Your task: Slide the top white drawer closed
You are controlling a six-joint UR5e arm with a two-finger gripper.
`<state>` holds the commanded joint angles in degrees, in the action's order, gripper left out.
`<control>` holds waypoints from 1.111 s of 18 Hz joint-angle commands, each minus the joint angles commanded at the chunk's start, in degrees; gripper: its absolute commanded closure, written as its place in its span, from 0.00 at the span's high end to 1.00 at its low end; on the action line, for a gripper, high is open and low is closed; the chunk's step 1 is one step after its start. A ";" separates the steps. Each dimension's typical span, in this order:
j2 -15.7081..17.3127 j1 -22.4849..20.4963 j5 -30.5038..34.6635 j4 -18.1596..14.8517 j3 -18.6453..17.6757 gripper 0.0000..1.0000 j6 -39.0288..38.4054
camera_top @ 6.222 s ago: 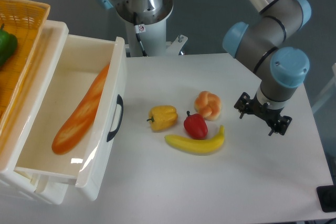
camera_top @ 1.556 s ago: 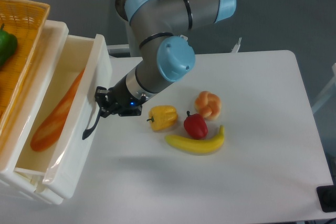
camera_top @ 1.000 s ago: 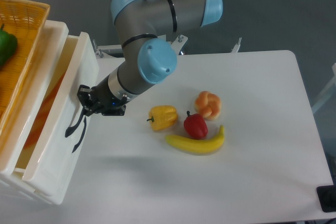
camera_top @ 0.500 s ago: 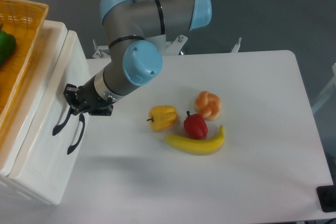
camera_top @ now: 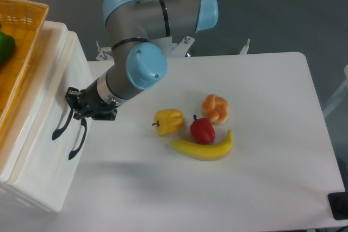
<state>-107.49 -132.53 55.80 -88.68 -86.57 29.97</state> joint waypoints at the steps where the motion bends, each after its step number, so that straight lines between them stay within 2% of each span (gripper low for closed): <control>1: 0.00 -0.88 0.62 0.00 0.09 0.47 0.00; 4: 0.00 -3.60 2.72 0.09 0.18 0.57 0.09; 8: 0.00 -5.72 7.47 0.00 0.18 0.95 -0.09; 9: 0.09 -6.16 8.35 -0.09 0.09 1.00 -0.09; 14: 0.62 -12.03 9.85 0.61 0.17 1.00 0.09; 20: -1.49 -18.98 10.46 10.44 0.09 1.00 0.44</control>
<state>-108.98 -151.51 66.26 -78.24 -86.48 30.41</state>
